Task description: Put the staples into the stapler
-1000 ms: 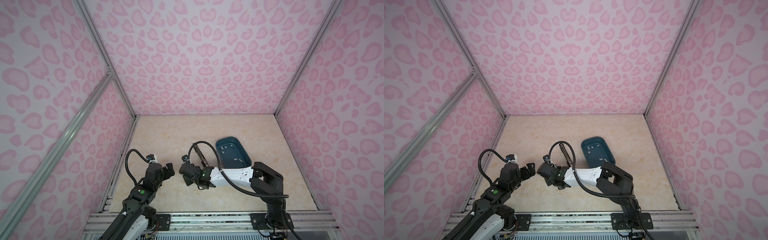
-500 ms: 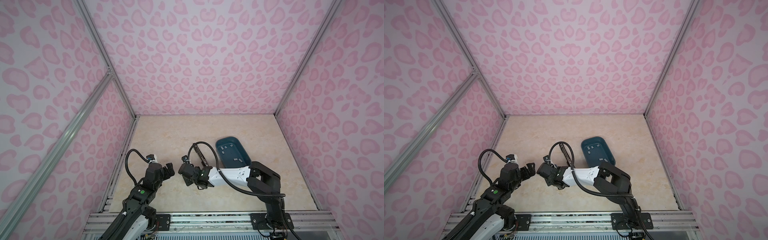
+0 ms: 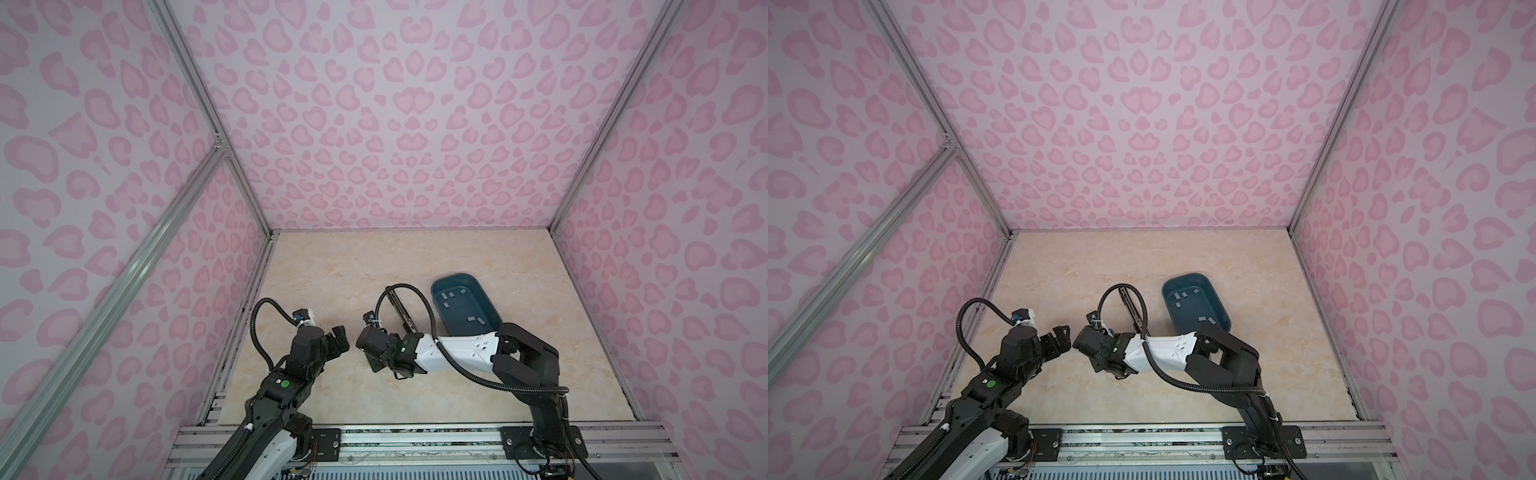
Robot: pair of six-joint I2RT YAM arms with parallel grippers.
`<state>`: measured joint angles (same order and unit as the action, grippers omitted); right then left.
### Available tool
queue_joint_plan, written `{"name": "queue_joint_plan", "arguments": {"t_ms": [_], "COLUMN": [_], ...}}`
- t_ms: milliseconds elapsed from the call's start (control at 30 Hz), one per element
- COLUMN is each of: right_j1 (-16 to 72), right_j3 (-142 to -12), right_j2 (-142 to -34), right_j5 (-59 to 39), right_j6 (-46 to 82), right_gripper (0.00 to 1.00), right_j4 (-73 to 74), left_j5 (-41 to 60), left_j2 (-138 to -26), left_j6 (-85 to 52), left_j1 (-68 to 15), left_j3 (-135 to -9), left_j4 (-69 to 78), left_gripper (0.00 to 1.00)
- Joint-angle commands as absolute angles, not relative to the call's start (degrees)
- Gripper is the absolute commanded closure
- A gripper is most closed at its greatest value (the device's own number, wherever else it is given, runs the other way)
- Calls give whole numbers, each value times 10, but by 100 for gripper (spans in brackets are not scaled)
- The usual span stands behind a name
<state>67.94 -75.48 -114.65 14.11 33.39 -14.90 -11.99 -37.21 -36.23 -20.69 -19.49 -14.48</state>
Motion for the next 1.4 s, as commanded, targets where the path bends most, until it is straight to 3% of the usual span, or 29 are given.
{"name": "queue_joint_plan", "arguments": {"t_ms": [0, 1367], "right_j1": [680, 680], "right_j3": [-757, -757], "right_j2": [-1151, -1157], "right_j5": [149, 152], "right_j6": [336, 337], "right_gripper": [89, 89], "right_j4": [-153, -152], "left_j5": [-125, -124], "left_j2": [-372, -375], "left_j6": [-364, -364], "left_j1": [-207, -207], "left_j3": [-194, -194], "left_j4": [-128, -129], "left_gripper": [3, 3]}}
